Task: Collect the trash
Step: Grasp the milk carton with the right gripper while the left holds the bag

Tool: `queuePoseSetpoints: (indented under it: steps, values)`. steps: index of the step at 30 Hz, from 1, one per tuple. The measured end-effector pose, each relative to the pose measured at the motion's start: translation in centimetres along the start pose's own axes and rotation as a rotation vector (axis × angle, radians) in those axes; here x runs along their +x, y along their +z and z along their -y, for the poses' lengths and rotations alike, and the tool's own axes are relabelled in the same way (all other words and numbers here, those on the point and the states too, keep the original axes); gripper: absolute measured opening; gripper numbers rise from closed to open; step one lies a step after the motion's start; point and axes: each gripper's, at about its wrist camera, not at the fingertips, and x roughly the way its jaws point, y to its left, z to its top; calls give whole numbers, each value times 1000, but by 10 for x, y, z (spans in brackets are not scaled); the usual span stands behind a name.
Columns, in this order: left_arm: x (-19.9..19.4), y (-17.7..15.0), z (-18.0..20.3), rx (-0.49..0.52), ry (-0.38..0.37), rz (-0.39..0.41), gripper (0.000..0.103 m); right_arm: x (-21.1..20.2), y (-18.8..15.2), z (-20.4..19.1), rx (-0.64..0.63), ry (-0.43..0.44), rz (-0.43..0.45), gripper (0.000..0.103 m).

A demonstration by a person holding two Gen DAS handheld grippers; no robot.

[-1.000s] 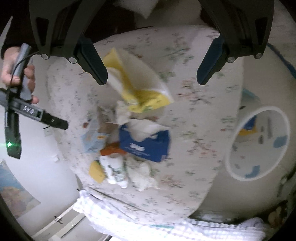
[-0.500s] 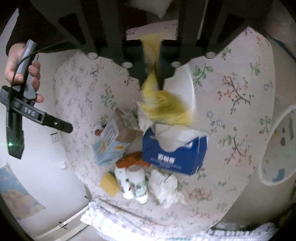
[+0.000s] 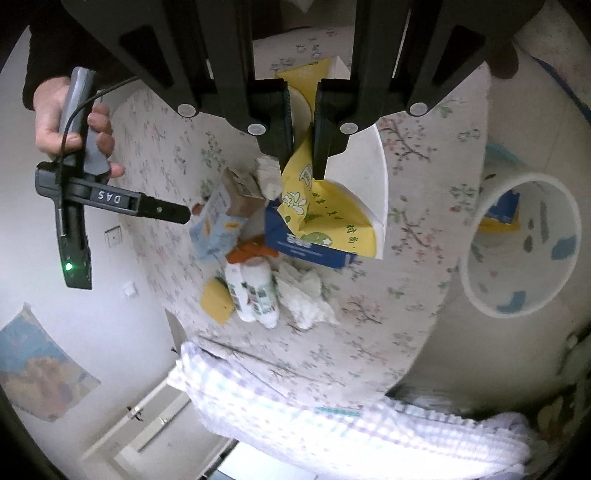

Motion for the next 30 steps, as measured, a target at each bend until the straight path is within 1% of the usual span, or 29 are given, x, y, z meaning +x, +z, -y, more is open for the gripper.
queuePoseSetpoints:
  steps: [9, 14, 16, 20, 22, 24, 25, 28, 30]
  values:
    - [-14, 0, -24, -27, 48, 35, 10, 30, 7, -32, 24, 59, -62, 84]
    - [-20, 1, -35, -48, 64, 49, 10, 48, 8, -38, 73, 82, -106, 84]
    - [-21, 1, -39, -56, 66, 50, 10, 54, 9, -38, 89, 85, -120, 84]
    - [-22, 0, -43, -67, 72, 52, 10, 62, 9, -38, 98, 61, -133, 84]
    - [-24, 1, -45, -73, 72, 56, 10, 63, 9, -37, 107, 67, -136, 83]
    - [-26, 1, -46, -79, 71, 62, 10, 62, 9, -37, 110, 67, -132, 81]
    - [-27, 2, -47, -82, 70, 66, 10, 61, 9, -37, 107, 65, -127, 76]
    - [-32, 4, -51, -95, 68, 82, 10, 55, 9, -37, 103, 62, -115, 68]
    - [-36, 5, -54, -102, 69, 92, 10, 48, 9, -36, 99, 56, -98, 66]
